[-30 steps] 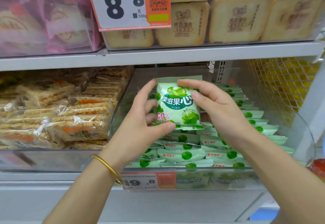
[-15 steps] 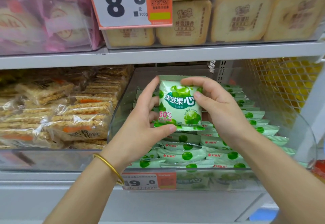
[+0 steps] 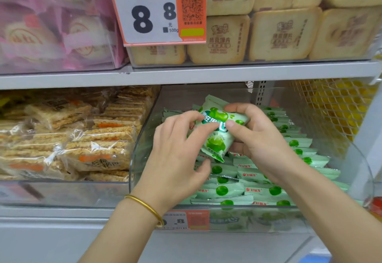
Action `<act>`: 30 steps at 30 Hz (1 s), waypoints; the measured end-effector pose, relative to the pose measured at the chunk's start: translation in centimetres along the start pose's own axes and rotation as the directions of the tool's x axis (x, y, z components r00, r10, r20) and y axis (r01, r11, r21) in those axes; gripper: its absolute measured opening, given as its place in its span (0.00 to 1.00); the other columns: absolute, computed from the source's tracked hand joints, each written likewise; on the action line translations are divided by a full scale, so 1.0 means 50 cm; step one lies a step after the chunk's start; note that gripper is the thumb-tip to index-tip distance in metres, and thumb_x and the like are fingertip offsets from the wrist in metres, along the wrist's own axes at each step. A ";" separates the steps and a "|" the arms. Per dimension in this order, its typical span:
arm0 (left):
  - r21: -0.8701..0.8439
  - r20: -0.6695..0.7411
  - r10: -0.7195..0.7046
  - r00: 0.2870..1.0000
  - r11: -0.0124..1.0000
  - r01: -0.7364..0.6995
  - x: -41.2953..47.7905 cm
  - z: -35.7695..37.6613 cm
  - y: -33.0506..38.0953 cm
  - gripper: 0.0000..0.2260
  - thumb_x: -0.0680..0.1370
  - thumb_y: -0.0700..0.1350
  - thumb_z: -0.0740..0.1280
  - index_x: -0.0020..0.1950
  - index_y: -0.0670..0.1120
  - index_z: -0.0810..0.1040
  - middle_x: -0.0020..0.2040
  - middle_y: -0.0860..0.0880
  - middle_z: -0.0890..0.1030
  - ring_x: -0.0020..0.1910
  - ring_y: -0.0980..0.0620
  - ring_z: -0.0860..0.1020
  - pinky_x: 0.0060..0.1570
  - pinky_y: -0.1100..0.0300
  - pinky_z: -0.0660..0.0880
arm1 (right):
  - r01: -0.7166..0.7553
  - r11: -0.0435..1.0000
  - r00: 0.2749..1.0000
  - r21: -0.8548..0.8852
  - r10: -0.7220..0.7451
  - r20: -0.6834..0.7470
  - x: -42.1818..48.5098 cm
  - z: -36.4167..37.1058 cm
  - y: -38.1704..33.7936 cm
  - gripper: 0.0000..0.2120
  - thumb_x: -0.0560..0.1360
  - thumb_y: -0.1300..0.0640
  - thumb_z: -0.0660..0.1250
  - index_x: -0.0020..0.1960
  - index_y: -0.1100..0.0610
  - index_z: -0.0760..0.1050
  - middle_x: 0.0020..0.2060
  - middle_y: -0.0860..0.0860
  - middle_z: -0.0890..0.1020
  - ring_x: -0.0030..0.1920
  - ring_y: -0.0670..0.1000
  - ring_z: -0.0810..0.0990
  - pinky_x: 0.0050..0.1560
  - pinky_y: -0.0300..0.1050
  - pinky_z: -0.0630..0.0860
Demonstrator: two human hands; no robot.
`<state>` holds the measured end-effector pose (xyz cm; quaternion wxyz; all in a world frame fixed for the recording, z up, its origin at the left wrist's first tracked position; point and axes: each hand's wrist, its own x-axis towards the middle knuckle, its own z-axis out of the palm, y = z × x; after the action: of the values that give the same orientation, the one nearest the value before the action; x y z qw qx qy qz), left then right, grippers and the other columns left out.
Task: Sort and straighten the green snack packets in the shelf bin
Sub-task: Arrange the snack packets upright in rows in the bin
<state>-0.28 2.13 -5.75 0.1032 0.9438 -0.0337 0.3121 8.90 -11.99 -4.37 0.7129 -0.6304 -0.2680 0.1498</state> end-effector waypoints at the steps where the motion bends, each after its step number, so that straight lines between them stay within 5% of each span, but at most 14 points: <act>1: 0.039 -0.008 -0.005 1.000 0.999 0.005 0.001 0.000 0.000 0.25 0.67 0.47 0.67 0.65 0.51 0.72 0.62 0.48 0.71 0.59 0.48 0.68 0.57 0.52 0.65 | -0.018 0.999 1.000 0.051 0.017 0.019 0.000 0.000 -0.001 0.09 0.79 0.62 0.60 0.58 0.55 0.71 0.49 0.56 0.81 0.41 0.52 0.83 0.39 0.45 0.80; 5: 0.023 -0.087 -0.017 0.996 1.000 0.019 0.008 0.000 -0.001 0.24 0.67 0.39 0.72 0.62 0.48 0.75 0.58 0.47 0.73 0.56 0.47 0.69 0.54 0.51 0.69 | -0.069 0.988 0.995 0.135 0.057 0.087 -0.003 -0.007 -0.013 0.10 0.80 0.61 0.56 0.58 0.57 0.73 0.47 0.56 0.83 0.41 0.56 0.83 0.40 0.50 0.81; 9: -0.245 -0.082 -0.127 0.989 0.964 0.103 0.016 -0.011 -0.002 0.15 0.74 0.42 0.69 0.60 0.50 0.76 0.53 0.55 0.76 0.54 0.55 0.71 0.55 0.66 0.67 | 0.012 1.000 1.000 -0.008 -0.012 0.001 0.000 -0.022 -0.010 0.18 0.69 0.55 0.60 0.56 0.47 0.77 0.47 0.51 0.80 0.44 0.47 0.81 0.42 0.47 0.81; 13: -0.574 0.015 -0.312 0.950 0.775 0.263 0.019 -0.022 0.008 0.11 0.76 0.44 0.68 0.57 0.54 0.76 0.50 0.60 0.80 0.51 0.61 0.78 0.51 0.63 0.75 | 0.064 0.972 0.993 -0.224 -0.085 -0.087 0.000 -0.027 -0.005 0.16 0.67 0.54 0.71 0.54 0.43 0.78 0.49 0.49 0.80 0.49 0.48 0.79 0.47 0.43 0.77; 16: -0.694 0.113 -0.376 0.920 0.633 0.344 0.021 -0.024 0.015 0.10 0.76 0.44 0.68 0.56 0.54 0.75 0.48 0.56 0.83 0.47 0.58 0.81 0.50 0.57 0.78 | 0.039 0.989 0.996 -0.145 -0.051 -0.078 0.001 -0.022 -0.002 0.12 0.71 0.57 0.71 0.54 0.50 0.76 0.48 0.50 0.84 0.49 0.50 0.83 0.50 0.49 0.79; 21: -0.735 0.191 -0.365 0.911 0.563 0.379 0.022 -0.020 0.014 0.13 0.74 0.43 0.69 0.56 0.53 0.72 0.48 0.53 0.84 0.48 0.53 0.82 0.51 0.49 0.78 | 0.059 0.991 0.993 -0.118 -0.070 -0.093 -0.001 -0.014 -0.007 0.09 0.74 0.61 0.69 0.54 0.57 0.75 0.46 0.53 0.85 0.46 0.51 0.84 0.49 0.49 0.80; 30: -0.731 0.165 -0.329 0.930 0.592 0.339 0.021 -0.018 0.009 0.16 0.74 0.40 0.70 0.57 0.54 0.71 0.49 0.56 0.84 0.48 0.55 0.81 0.51 0.54 0.77 | 0.078 0.988 0.991 -0.130 -0.091 -0.096 -0.001 -0.014 -0.009 0.09 0.73 0.62 0.69 0.53 0.55 0.75 0.46 0.53 0.84 0.47 0.52 0.83 0.52 0.53 0.80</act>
<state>0.00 1.90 -4.35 0.5381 0.8079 0.0178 0.2395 9.20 -12.69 -4.00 0.6900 -0.6692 -0.2669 0.0698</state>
